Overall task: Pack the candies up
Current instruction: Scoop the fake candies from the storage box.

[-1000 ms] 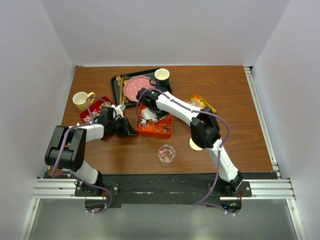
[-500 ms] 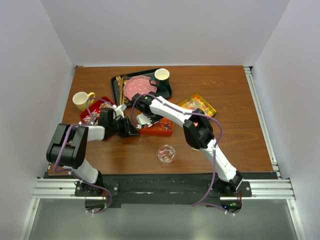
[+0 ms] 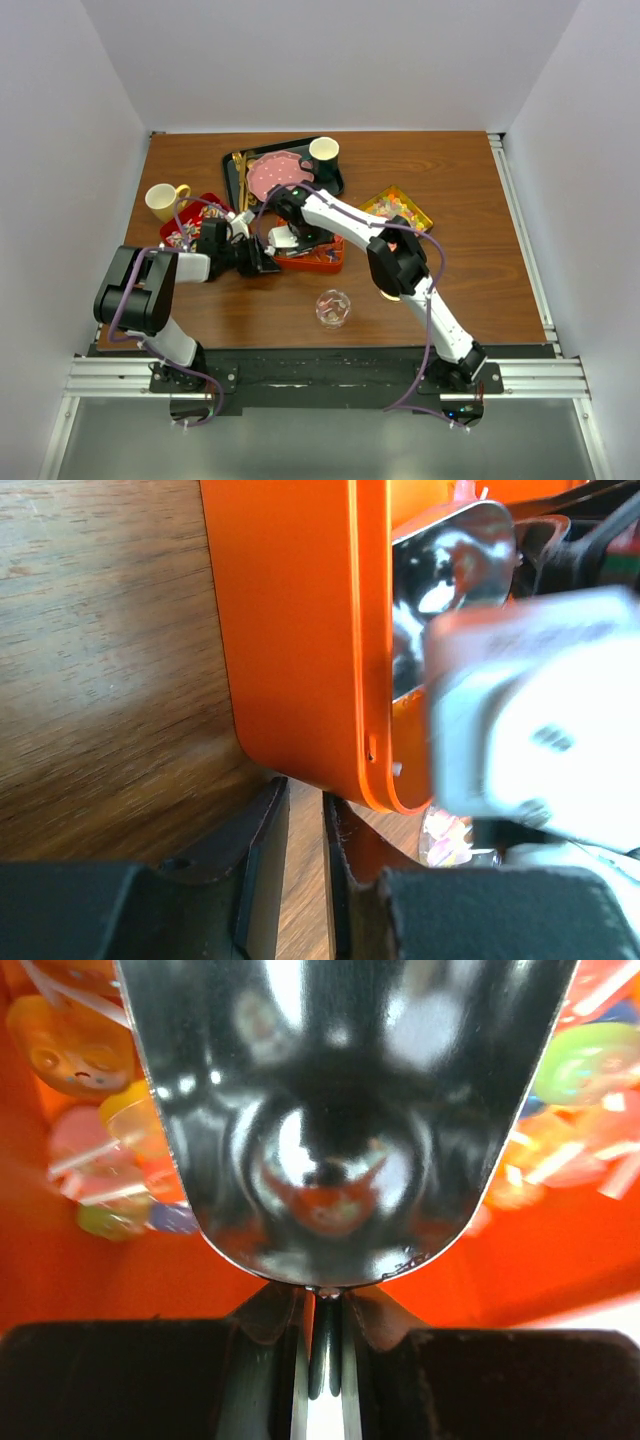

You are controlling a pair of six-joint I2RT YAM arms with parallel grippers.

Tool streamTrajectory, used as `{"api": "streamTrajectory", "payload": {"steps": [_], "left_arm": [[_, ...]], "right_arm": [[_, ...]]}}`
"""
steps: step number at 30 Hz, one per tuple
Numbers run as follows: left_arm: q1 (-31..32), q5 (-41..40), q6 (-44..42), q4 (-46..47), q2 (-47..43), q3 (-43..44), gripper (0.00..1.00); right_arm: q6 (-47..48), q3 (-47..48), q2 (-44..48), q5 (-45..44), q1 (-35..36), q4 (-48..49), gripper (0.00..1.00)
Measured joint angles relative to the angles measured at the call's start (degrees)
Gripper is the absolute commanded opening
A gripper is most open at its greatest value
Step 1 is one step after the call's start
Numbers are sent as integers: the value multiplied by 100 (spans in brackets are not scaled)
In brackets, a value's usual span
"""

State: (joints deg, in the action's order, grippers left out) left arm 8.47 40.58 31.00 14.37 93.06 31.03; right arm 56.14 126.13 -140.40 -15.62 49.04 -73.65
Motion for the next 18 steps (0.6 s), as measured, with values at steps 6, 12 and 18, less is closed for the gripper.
{"api": "streamTrajectory", "payload": {"steps": [6,12,18], "left_arm": [[-7,17,-7,26,0,0,27],[-11,59,-50,-52,-33,0,29],[-101,131,-216,-337,-133,0,31]], "right_arm": [[-79,-87,35,1473,-402,4,0],[31,-767,481,2234,-614,345,0],[133,-999,623,2695,-721,476,0]]}}
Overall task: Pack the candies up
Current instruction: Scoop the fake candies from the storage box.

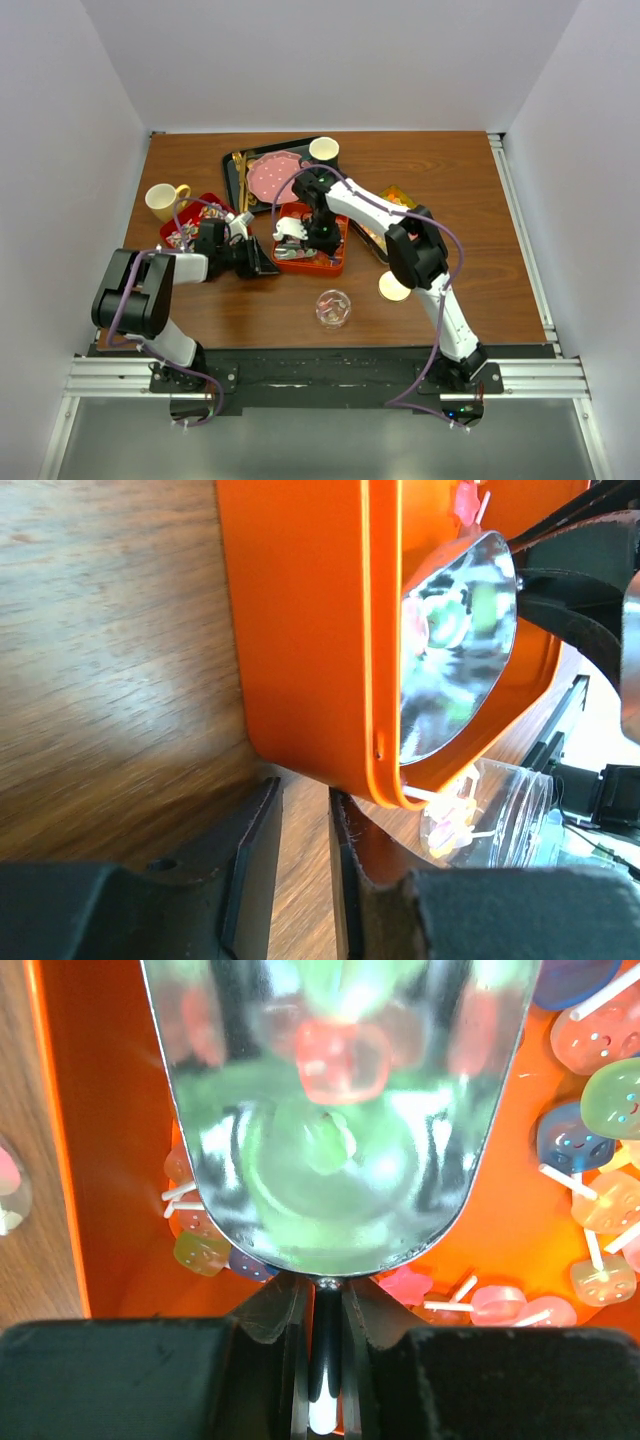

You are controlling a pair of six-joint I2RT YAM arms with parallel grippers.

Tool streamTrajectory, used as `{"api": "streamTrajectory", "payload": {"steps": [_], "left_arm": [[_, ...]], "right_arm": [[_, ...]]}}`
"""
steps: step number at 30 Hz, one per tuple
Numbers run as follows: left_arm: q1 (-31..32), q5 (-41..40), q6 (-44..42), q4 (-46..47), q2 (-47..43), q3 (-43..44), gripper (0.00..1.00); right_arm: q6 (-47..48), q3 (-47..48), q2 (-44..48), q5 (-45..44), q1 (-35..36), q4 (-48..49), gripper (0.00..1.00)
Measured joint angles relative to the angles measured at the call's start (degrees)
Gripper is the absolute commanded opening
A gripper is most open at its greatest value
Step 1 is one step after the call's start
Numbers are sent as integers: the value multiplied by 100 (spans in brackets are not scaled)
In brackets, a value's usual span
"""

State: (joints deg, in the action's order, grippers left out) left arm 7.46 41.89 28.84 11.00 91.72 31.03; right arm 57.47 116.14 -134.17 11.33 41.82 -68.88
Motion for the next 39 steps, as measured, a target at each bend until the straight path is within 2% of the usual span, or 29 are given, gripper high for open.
{"api": "streamTrajectory", "payload": {"steps": [9,28,33,39], "left_arm": [[-146,192,-278,-411,-166,160,39],[-317,439,-595,-756,-975,361,42],[-345,358,-774,-918,-1165,439,51],[-361,90,-1078,-1082,-1513,466,53]], "right_arm": [[83,-28,55,369,-177,-15,0],[369,-442,1014,481,-686,-131,0],[750,-992,1853,271,-745,-302,0],[1296,-1843,3314,-234,-741,-579,0]]}}
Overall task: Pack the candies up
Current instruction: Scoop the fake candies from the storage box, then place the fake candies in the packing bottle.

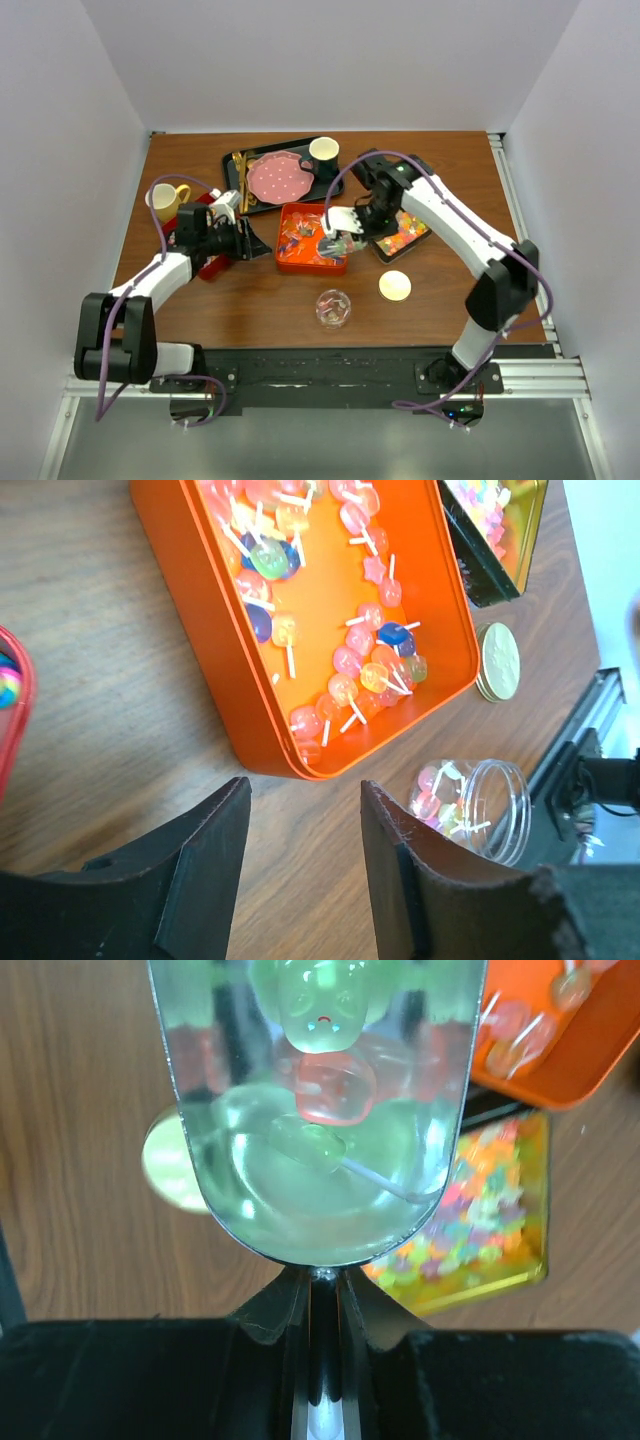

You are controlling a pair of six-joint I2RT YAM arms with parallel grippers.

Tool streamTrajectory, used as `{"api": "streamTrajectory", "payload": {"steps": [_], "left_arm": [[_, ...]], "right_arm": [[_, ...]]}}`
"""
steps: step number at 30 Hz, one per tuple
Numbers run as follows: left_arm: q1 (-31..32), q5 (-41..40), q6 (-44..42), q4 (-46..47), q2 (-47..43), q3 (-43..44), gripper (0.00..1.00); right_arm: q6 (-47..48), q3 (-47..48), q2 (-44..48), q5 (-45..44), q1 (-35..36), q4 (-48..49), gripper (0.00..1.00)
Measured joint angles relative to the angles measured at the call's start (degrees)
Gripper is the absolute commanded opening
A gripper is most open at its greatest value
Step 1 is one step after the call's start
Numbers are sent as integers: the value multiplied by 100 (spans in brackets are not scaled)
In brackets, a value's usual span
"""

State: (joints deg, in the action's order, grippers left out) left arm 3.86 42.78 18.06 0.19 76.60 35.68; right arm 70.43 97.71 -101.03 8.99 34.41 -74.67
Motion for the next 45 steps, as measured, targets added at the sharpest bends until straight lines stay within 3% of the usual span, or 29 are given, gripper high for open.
{"api": "streamTrajectory", "payload": {"steps": [8,15,25,34,45], "left_arm": [[-26,-273,-267,-68,-273,7,53],[-105,-380,-280,-76,-348,15,53],[-122,-726,-479,-302,-461,415,58],[-120,-1611,-2081,-1292,-385,1294,64],[-118,-1958,-3633,-2046,-299,1064,66]], "right_arm": [[284,-1049,955,-1051,560,-212,0],[-98,-1467,966,-1862,1410,-219,0],[-730,-1471,494,-2964,2046,-197,0],[-894,-1596,391,-3794,2601,-179,0],[-1047,-1582,323,-4232,2660,-188,0]]}}
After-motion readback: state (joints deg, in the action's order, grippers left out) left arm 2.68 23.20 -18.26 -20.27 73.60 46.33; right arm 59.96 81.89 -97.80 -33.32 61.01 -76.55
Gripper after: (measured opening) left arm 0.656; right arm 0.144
